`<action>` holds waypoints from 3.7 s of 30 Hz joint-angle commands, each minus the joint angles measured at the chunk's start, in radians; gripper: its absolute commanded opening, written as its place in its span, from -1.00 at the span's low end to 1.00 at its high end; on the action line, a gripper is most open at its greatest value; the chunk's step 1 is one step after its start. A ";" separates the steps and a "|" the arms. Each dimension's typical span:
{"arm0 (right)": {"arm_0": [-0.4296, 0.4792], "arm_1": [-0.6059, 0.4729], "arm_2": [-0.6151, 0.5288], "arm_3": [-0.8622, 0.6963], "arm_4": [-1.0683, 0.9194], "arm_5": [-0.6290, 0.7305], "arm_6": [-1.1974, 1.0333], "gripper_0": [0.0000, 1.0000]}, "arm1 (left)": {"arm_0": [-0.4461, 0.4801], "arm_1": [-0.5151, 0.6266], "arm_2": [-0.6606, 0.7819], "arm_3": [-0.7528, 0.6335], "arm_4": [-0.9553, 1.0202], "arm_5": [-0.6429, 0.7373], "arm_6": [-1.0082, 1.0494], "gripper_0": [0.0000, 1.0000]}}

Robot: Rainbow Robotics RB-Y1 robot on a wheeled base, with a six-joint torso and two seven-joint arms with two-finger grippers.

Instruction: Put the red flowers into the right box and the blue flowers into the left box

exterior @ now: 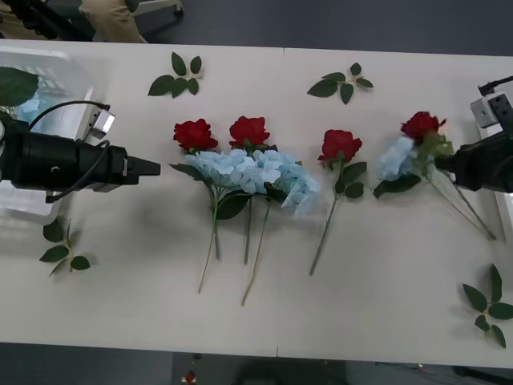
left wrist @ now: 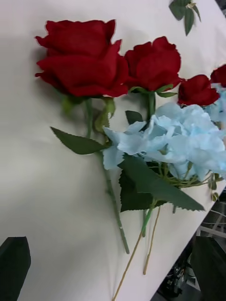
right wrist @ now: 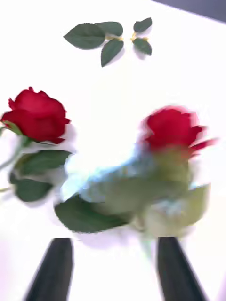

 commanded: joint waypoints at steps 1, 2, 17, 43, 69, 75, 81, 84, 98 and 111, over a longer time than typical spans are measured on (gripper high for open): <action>0.013 -0.013 -0.009 -0.026 -0.009 -0.026 -0.017 1.00 | -0.070 0.010 0.020 0.005 -0.104 -0.009 0.030 1.00; 0.015 -0.013 -0.009 -0.026 -0.008 -0.031 -0.017 1.00 | -0.078 0.007 0.020 0.005 -0.115 -0.009 0.033 1.00; 0.039 0.004 -0.039 0.051 0.023 -0.107 -0.134 1.00 | -0.227 -0.131 0.017 0.005 -0.494 -0.010 0.110 1.00; -0.085 -0.001 0.025 0.103 0.415 0.000 -0.506 1.00 | -0.347 -0.234 -0.314 0.011 -0.774 -0.113 0.380 1.00; -0.151 -0.050 0.195 0.319 0.586 -0.222 -0.451 1.00 | -0.354 -0.257 -0.328 0.077 -0.814 -0.177 0.624 0.98; -0.151 -0.050 0.215 0.336 0.619 -0.224 -0.440 1.00 | -0.365 -0.264 -0.368 0.079 -0.886 -0.179 0.628 0.94; -0.153 -0.049 0.220 0.344 0.652 -0.224 -0.428 1.00 | -0.366 -0.280 -0.371 0.077 -0.911 -0.177 0.622 0.86; -0.156 -0.049 0.223 0.371 0.664 -0.236 -0.425 1.00 | -0.368 -0.294 -0.371 0.079 -0.955 -0.177 0.622 0.82; -0.237 -0.032 0.267 0.563 0.707 -0.371 -0.422 1.00 | -0.366 -0.323 -0.372 0.079 -1.029 -0.177 0.624 0.33; -0.304 -0.022 0.312 0.695 0.708 -0.436 -0.422 1.00 | -0.374 -0.323 -0.414 0.079 -1.080 -0.179 0.622 -0.81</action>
